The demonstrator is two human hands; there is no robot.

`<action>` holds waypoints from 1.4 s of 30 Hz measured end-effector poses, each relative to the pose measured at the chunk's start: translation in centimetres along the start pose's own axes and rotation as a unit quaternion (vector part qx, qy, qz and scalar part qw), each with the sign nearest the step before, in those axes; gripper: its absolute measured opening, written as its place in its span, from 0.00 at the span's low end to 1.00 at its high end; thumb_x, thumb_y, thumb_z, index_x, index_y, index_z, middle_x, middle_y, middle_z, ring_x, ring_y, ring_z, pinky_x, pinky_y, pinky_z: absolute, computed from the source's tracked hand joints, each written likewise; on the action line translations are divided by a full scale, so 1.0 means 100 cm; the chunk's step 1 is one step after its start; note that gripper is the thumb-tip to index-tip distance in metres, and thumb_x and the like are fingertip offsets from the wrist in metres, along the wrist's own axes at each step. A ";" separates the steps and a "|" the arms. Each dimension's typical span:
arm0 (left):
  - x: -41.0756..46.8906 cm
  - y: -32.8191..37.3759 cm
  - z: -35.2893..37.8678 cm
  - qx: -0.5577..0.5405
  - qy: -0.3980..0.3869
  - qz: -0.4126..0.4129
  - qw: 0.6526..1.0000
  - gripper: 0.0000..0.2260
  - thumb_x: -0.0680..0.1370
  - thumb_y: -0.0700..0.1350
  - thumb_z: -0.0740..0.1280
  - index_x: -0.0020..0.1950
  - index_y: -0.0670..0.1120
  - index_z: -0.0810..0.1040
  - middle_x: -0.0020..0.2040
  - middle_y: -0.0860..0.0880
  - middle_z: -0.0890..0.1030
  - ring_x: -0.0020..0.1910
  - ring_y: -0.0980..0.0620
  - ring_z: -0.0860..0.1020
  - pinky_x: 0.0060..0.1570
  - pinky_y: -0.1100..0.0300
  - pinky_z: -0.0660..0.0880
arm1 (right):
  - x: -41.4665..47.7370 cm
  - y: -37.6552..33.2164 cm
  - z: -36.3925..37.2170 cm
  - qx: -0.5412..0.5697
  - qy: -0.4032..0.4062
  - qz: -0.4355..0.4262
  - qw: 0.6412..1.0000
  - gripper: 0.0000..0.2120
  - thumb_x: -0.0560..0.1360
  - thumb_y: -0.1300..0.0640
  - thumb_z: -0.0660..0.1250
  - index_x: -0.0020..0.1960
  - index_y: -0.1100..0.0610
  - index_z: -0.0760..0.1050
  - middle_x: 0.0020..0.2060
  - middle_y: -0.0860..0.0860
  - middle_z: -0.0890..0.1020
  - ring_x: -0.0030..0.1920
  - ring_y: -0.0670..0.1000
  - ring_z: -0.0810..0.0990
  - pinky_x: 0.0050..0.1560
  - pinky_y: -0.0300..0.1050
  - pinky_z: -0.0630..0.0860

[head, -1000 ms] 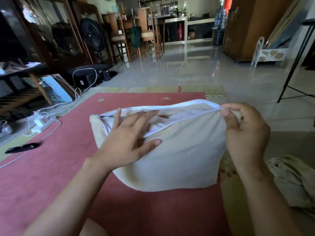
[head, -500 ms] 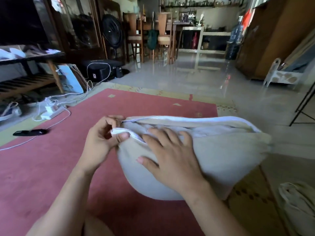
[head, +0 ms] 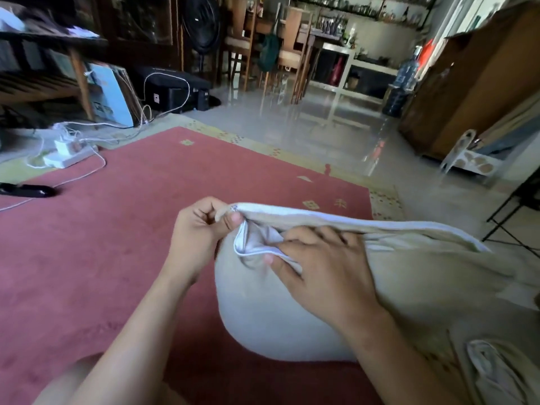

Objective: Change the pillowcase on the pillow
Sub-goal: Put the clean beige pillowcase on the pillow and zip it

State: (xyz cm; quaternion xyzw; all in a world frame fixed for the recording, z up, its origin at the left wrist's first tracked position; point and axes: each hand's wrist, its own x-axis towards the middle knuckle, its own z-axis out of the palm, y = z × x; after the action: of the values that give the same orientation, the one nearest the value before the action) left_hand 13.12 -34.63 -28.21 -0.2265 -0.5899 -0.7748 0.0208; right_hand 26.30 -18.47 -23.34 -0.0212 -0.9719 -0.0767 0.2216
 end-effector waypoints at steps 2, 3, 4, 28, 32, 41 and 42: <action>0.005 0.001 0.007 -0.018 0.057 0.009 0.998 0.11 0.74 0.47 0.71 0.35 0.46 0.73 0.29 0.55 0.72 0.30 0.57 0.67 0.31 0.63 0.66 | 0.006 -0.002 0.001 -0.003 0.004 0.003 1.000 0.21 0.79 0.34 0.52 0.48 0.43 0.80 0.50 0.39 0.80 0.51 0.50 0.78 0.50 0.52 0.68; 0.007 0.002 0.012 -0.023 0.078 0.013 0.997 0.12 0.75 0.49 0.70 0.35 0.46 0.73 0.29 0.56 0.71 0.30 0.58 0.67 0.31 0.63 0.66 | 0.008 -0.003 0.001 -0.003 0.009 0.001 1.000 0.22 0.79 0.34 0.52 0.47 0.44 0.80 0.50 0.39 0.79 0.51 0.50 0.78 0.49 0.51 0.68; 0.007 0.002 0.016 -0.031 0.095 0.016 0.995 0.13 0.75 0.50 0.70 0.34 0.46 0.72 0.29 0.55 0.70 0.30 0.58 0.67 0.32 0.63 0.66 | 0.009 -0.004 0.001 -0.004 0.013 -0.003 1.000 0.22 0.79 0.35 0.52 0.46 0.44 0.80 0.50 0.39 0.79 0.51 0.51 0.77 0.49 0.51 0.68; -0.003 0.002 0.039 -0.174 0.022 0.016 0.984 0.06 0.76 0.46 0.71 0.39 0.47 0.82 0.40 0.44 0.83 0.41 0.49 0.79 0.44 0.57 0.75 | 0.056 0.009 -0.007 0.402 -0.014 -0.022 0.915 0.23 0.72 0.61 0.66 0.63 0.42 0.78 0.58 0.39 0.82 0.62 0.44 0.79 0.62 0.55 0.75; -0.003 0.005 0.045 -0.139 0.063 0.021 0.988 0.11 0.80 0.50 0.67 0.41 0.45 0.80 0.40 0.42 0.81 0.41 0.47 0.76 0.44 0.49 0.73 | 0.057 0.004 -0.017 0.439 -0.010 -0.056 0.897 0.19 0.73 0.52 0.75 0.63 0.47 0.80 0.55 0.41 0.83 0.59 0.42 0.79 0.63 0.45 0.74; -0.006 0.008 0.049 -0.124 0.071 0.021 0.990 0.13 0.82 0.52 0.64 0.44 0.46 0.82 0.43 0.38 0.82 0.43 0.45 0.78 0.48 0.42 0.75 | 0.080 0.004 -0.017 0.401 0.055 -0.036 0.914 0.07 0.72 0.52 0.76 0.46 0.39 0.82 0.43 0.39 0.84 0.59 0.44 0.76 0.63 0.36 0.68; -0.006 0.009 0.050 -0.129 0.070 0.019 0.989 0.14 0.82 0.52 0.64 0.45 0.45 0.81 0.43 0.35 0.82 0.43 0.43 0.79 0.48 0.41 0.75 | 0.082 0.004 -0.016 0.389 0.053 -0.033 0.919 0.09 0.72 0.52 0.75 0.44 0.37 0.80 0.44 0.37 0.84 0.63 0.44 0.73 0.64 0.34 0.65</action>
State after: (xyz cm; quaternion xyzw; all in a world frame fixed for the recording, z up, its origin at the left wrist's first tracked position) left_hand 15.53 -30.44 -26.63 -0.1833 -0.4779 -0.8578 0.0476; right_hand 19.59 -18.24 -18.27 0.1025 -0.9122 0.2992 0.2605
